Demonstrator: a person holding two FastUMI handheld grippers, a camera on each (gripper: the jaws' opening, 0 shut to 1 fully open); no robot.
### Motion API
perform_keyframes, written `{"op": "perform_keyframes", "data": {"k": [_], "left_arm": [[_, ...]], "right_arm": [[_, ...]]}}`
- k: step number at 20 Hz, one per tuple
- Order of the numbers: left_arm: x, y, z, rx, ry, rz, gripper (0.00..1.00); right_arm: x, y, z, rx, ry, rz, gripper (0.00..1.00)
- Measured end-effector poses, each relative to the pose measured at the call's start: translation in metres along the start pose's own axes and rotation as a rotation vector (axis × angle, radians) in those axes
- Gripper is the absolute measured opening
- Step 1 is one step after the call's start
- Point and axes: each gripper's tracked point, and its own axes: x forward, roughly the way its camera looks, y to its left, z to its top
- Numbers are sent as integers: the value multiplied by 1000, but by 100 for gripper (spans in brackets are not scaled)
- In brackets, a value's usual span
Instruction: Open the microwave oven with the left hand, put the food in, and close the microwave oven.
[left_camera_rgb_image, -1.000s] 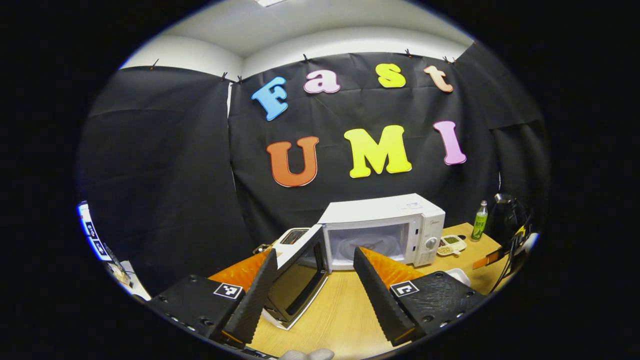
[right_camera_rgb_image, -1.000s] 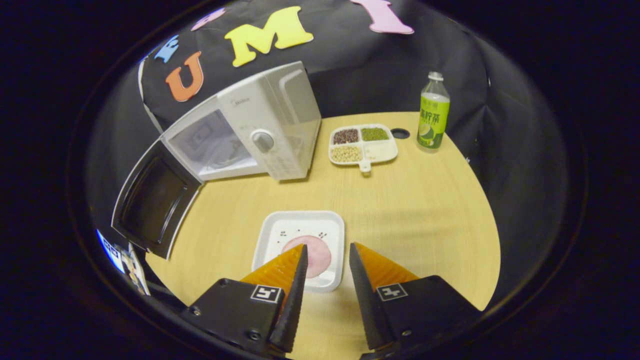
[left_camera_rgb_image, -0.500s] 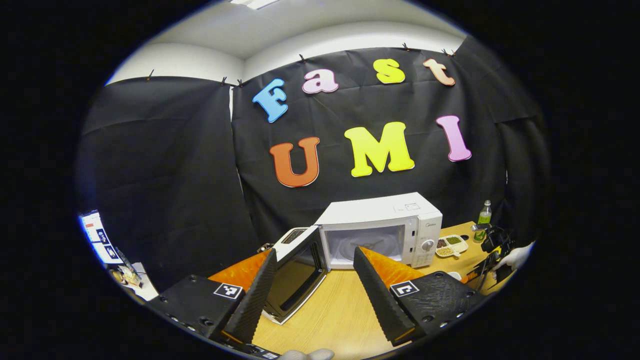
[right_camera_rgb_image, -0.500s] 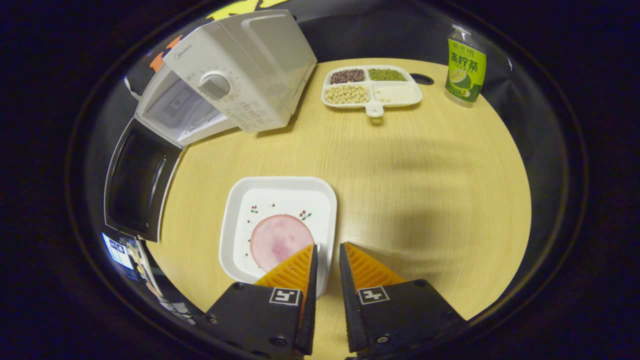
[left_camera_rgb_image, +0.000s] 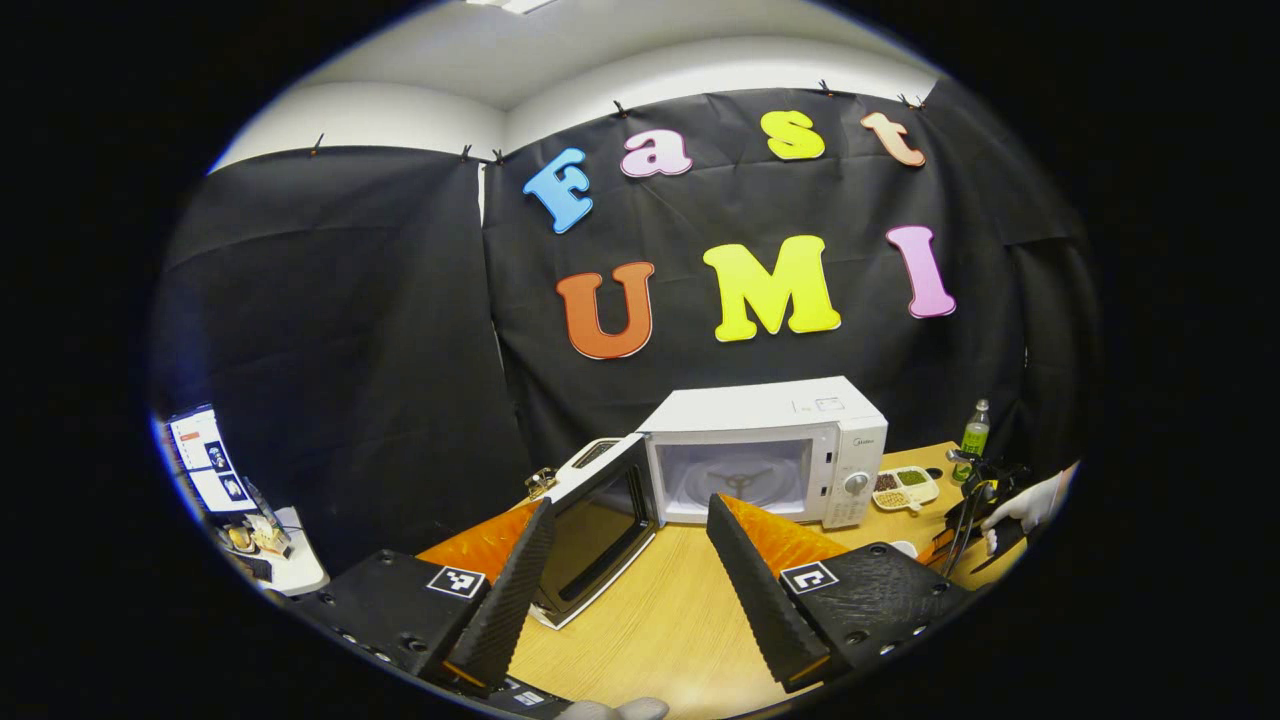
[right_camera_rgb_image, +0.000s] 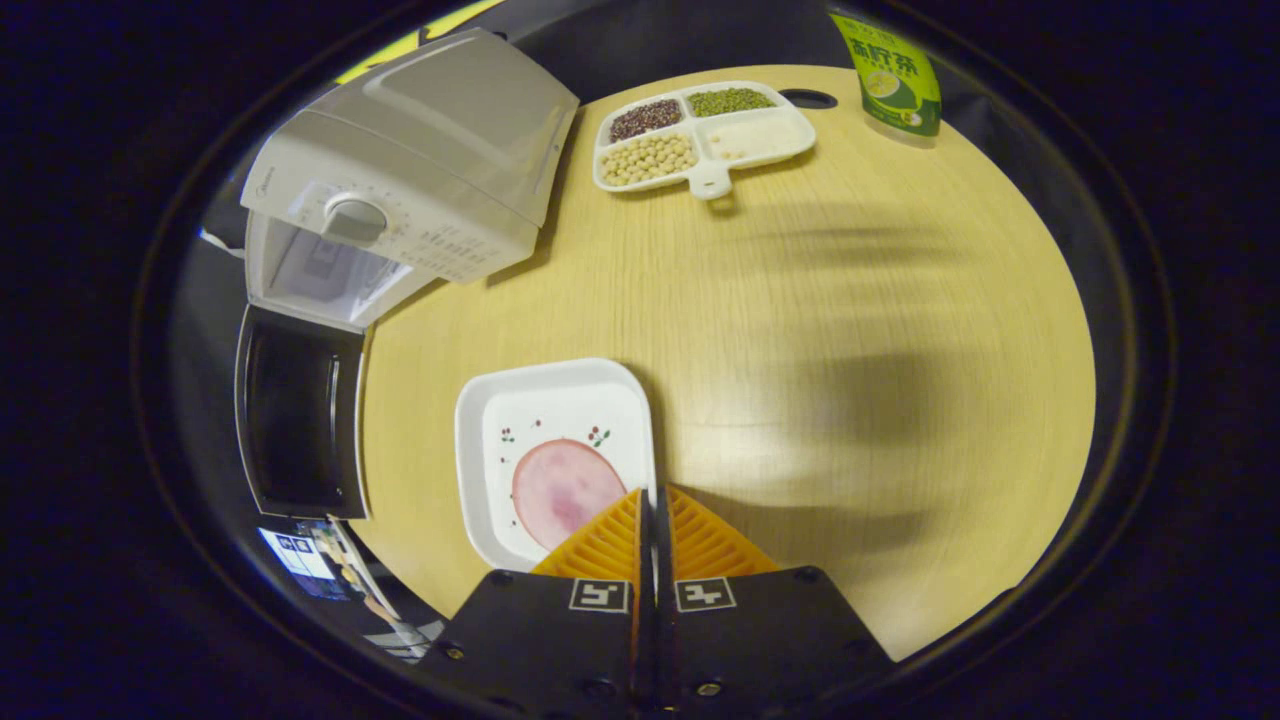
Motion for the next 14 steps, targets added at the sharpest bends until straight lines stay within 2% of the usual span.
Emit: {"op": "perform_keyframes", "data": {"k": [4, 7, 10, 14], "left_arm": [[2, 0, 2, -1, 9, -8, 92], [3, 4, 7, 0, 3, -17, 91], [7, 8, 8, 8, -1, -33, 92], [15, 17, 5, 10, -3, -67, 92]], "right_arm": [[-1, 2, -1, 29, -3, 33, 4], [-7, 17, -3, 52, -39, 99, 4], [-17, 31, -5, 56, -67, 128, 4], [-35, 66, -3, 87, -139, 210, 4]]}}
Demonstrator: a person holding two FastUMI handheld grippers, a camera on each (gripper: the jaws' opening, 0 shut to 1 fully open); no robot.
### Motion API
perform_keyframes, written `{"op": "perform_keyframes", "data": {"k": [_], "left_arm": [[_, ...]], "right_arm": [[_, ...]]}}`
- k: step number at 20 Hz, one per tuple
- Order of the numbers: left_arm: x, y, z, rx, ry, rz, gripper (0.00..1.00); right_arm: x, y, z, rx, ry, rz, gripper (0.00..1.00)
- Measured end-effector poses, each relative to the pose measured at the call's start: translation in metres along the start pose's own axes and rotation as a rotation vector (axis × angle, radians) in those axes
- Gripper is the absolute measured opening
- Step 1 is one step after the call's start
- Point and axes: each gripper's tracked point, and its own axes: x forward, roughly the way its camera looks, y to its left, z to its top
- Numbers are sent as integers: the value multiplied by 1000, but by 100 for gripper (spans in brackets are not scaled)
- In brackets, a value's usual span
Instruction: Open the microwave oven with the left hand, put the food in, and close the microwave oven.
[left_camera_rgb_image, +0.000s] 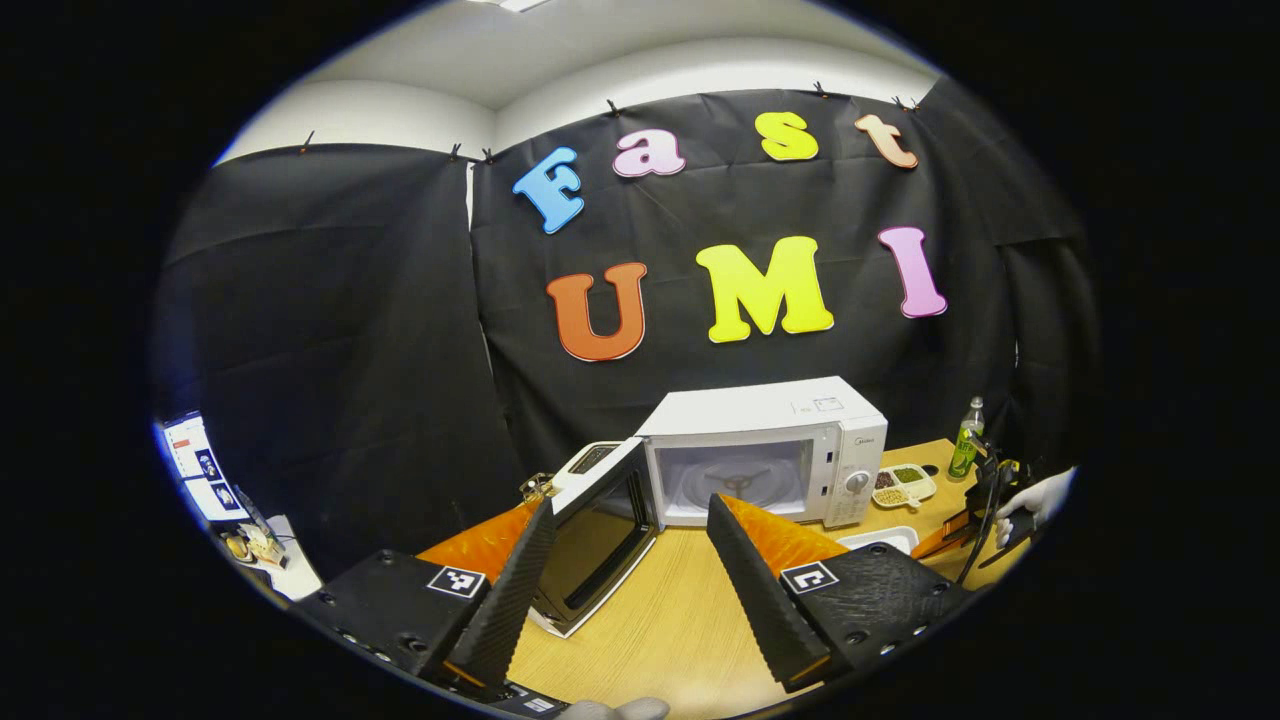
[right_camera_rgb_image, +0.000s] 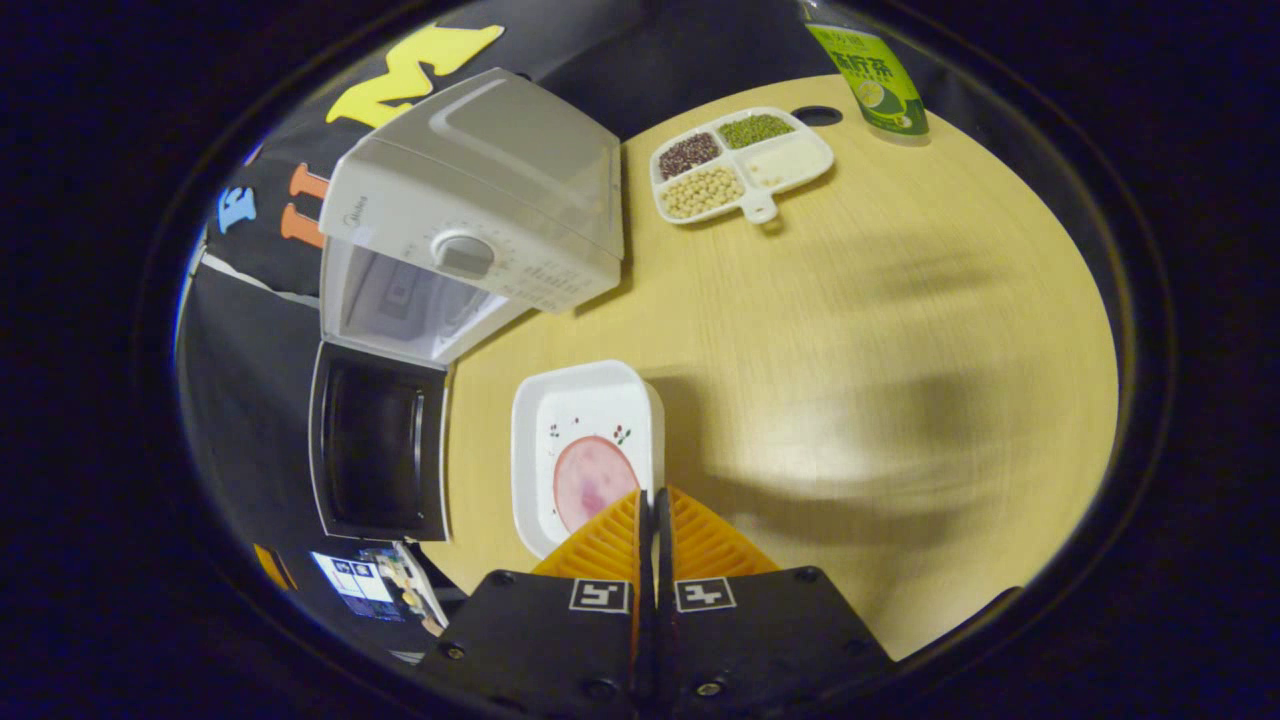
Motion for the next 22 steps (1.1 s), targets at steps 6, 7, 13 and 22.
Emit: {"op": "perform_keyframes", "data": {"k": [6, 7, 13, 22], "left_arm": [[21, 26, -5, 5, 15, -71, 92], [26, 33, -4, 2, 17, -76, 92], [52, 65, -2, 50, -20, -149, 92], [70, 112, -32, 24, -8, -180, 92]], "right_arm": [[-8, 74, 7, -34, -168, 122, 4], [-10, 89, 9, -49, -204, 139, 4], [21, 160, 15, 1, -392, 199, 0], [111, 210, 13, 406, -617, 220, 4]]}}
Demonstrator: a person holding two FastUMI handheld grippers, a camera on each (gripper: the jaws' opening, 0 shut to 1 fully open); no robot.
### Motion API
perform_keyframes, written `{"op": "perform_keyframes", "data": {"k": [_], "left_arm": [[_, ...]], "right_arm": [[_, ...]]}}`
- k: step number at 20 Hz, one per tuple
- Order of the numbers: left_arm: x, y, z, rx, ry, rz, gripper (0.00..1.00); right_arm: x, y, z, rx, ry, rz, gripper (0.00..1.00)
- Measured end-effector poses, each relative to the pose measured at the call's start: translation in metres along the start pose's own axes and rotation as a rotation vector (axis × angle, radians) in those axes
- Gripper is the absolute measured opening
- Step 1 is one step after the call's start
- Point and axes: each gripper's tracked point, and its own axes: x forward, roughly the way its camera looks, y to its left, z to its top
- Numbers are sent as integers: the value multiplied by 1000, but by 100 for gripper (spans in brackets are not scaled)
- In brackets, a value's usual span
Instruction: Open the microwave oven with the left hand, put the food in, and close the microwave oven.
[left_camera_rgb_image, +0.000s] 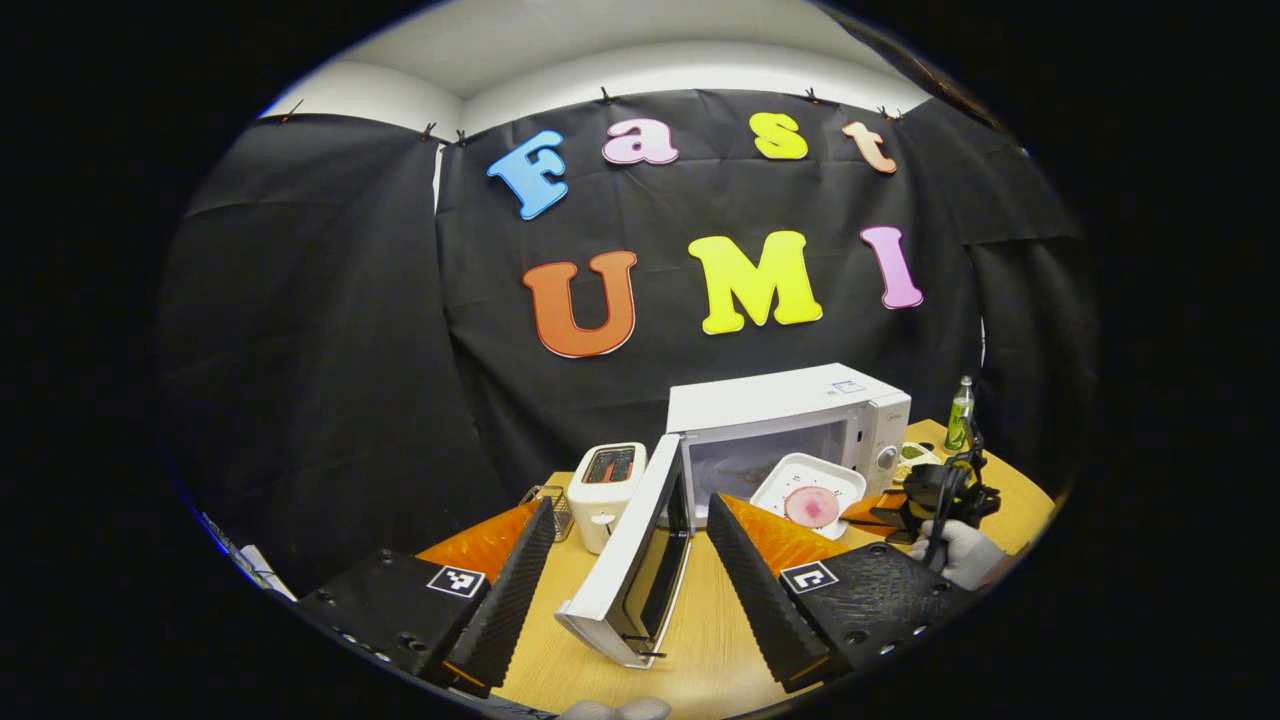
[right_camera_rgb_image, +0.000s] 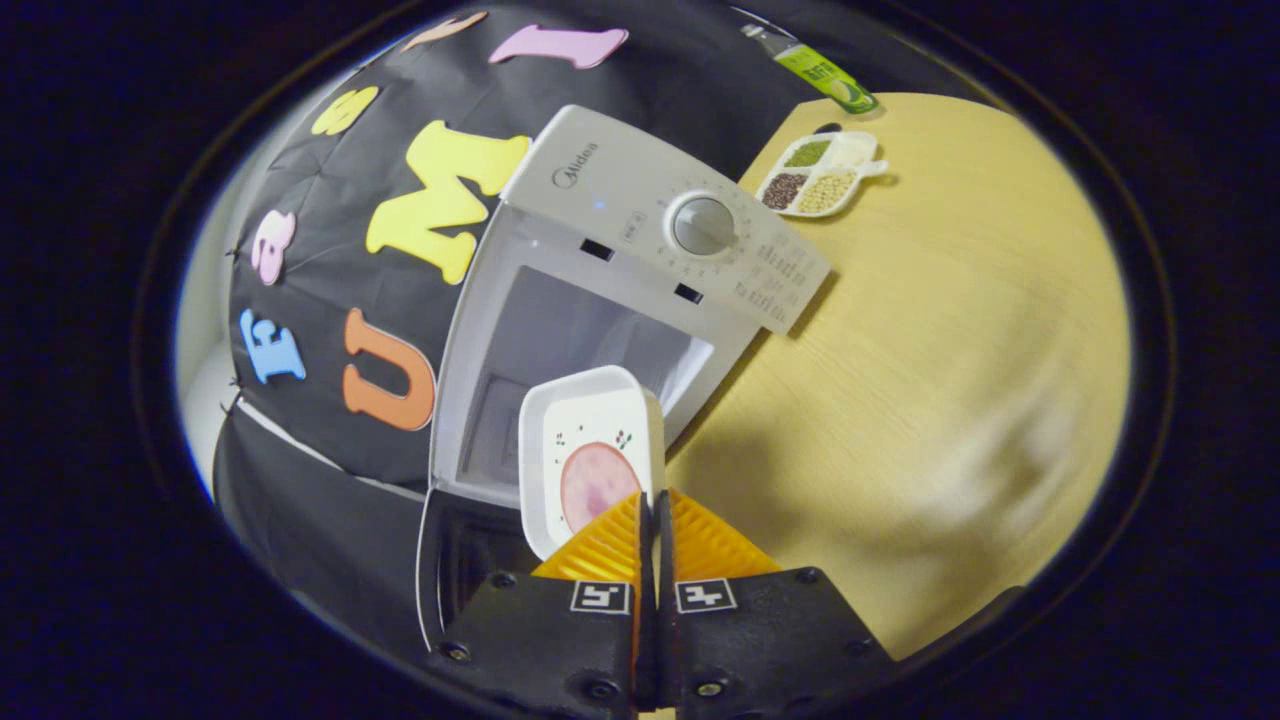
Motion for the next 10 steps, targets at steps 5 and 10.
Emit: {"op": "perform_keyframes", "data": {"k": [5, 10], "left_arm": [[4, 24, -23, 9, 5, 53, 91], [9, 39, -45, -9, 31, 86, 92]], "right_arm": [[59, 5, -10, 174, -98, -21, 4], [103, 15, 5, 181, -195, -27, 0]]}}
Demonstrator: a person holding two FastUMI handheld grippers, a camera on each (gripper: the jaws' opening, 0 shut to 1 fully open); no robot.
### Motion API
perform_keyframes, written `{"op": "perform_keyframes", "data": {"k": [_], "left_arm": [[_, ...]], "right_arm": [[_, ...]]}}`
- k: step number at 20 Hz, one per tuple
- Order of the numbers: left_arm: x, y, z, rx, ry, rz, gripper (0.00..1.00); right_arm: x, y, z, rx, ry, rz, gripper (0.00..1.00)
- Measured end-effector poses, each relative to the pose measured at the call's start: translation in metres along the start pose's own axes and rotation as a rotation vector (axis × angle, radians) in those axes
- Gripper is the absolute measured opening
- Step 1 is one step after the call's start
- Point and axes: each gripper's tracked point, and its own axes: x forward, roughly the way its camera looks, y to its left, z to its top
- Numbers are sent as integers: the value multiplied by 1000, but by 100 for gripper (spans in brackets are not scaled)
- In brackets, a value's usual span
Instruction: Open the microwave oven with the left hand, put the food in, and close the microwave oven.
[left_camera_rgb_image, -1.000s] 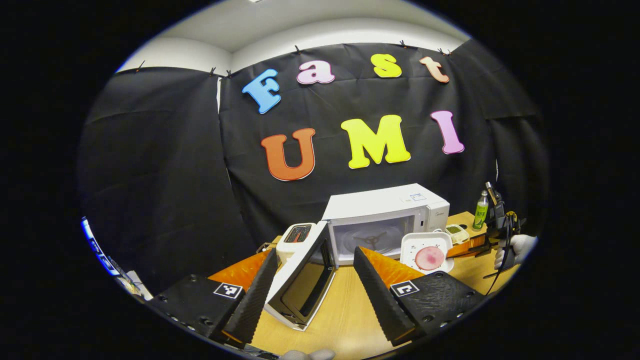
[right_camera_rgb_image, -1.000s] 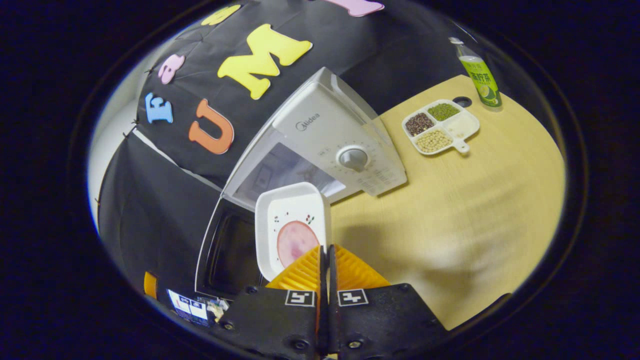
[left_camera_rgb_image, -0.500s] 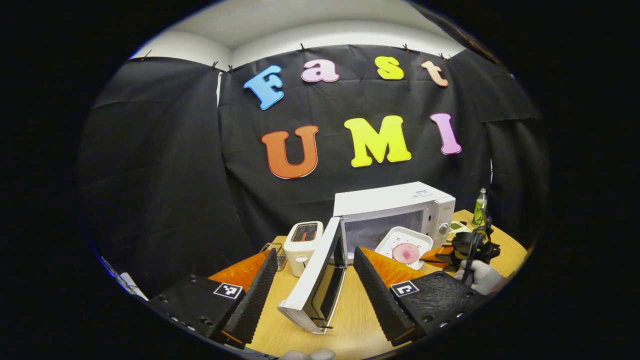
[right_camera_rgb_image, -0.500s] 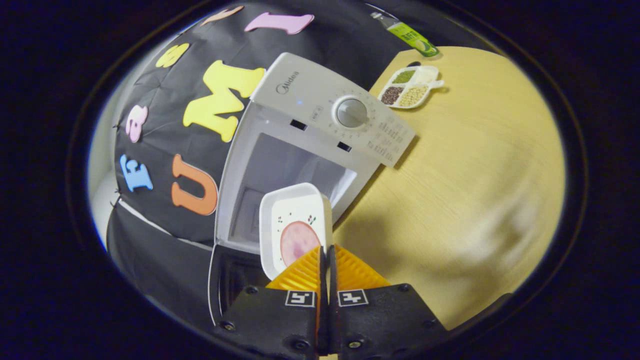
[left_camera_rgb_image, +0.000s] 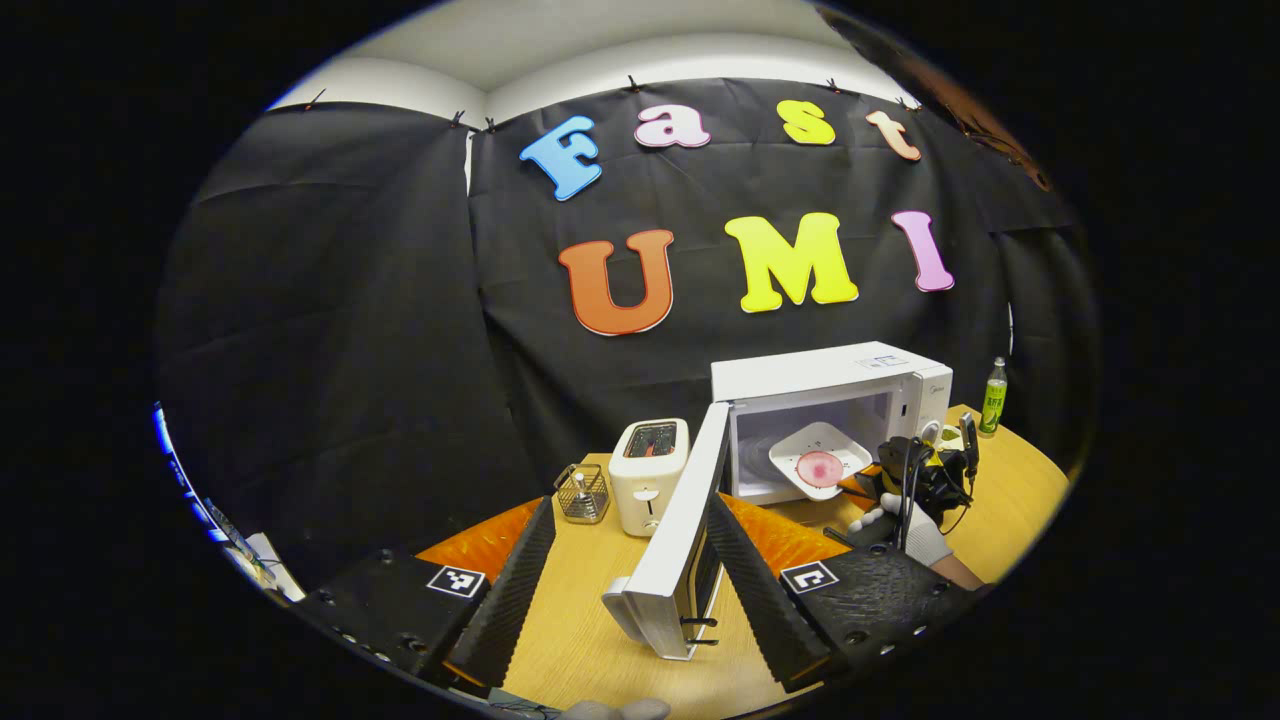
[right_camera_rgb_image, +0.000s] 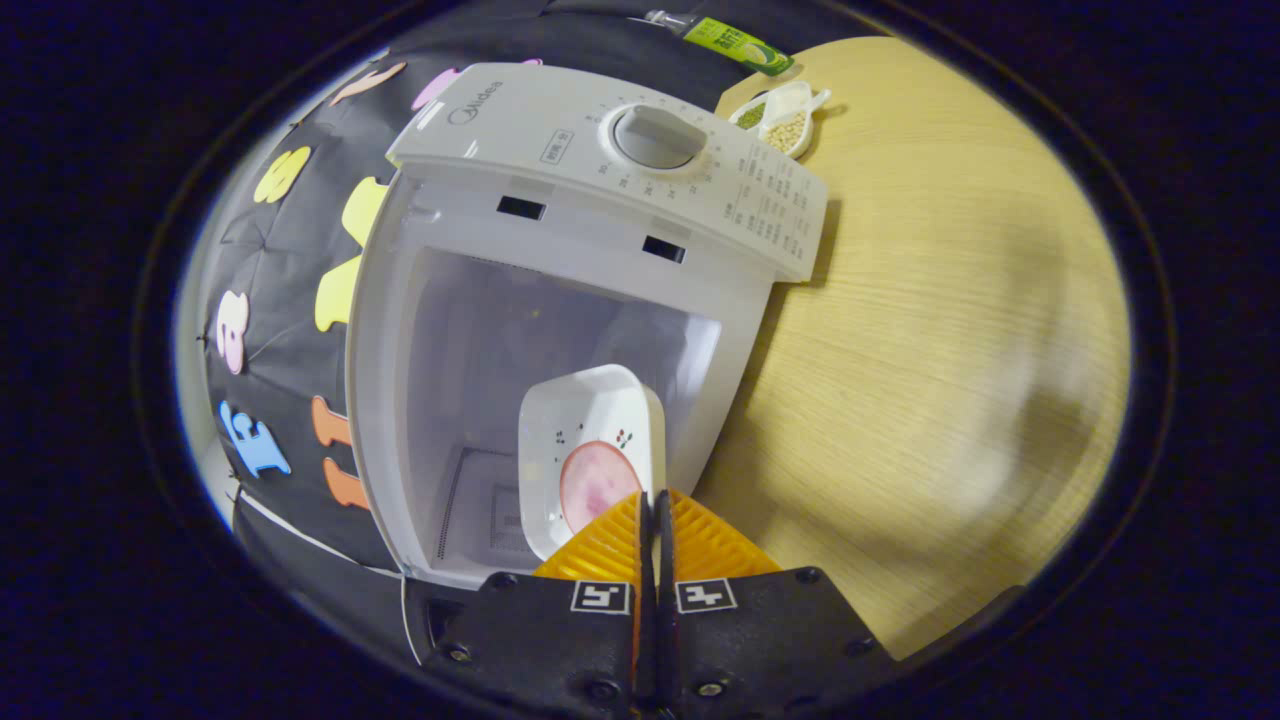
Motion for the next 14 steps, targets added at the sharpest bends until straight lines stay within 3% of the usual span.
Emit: {"op": "perform_keyframes", "data": {"k": [1, 2, 6, 11, 14], "left_arm": [[2, 6, -2, -1, 4, 11, 92], [3, 8, -4, 1, 5, 15, 92], [10, 21, -10, 7, 4, 42, 92], [11, 21, -23, -19, 25, 56, 92], [7, 24, -24, -14, 23, 62, 92]], "right_arm": [[9, 3, 1, 2, -14, -2, 4], [18, 6, 3, 18, -18, 1, 0], [53, 11, 8, 33, -48, -4, 4], [68, 20, 12, -16, -77, 23, 5], [66, 26, 11, -22, -72, 60, 14]]}}
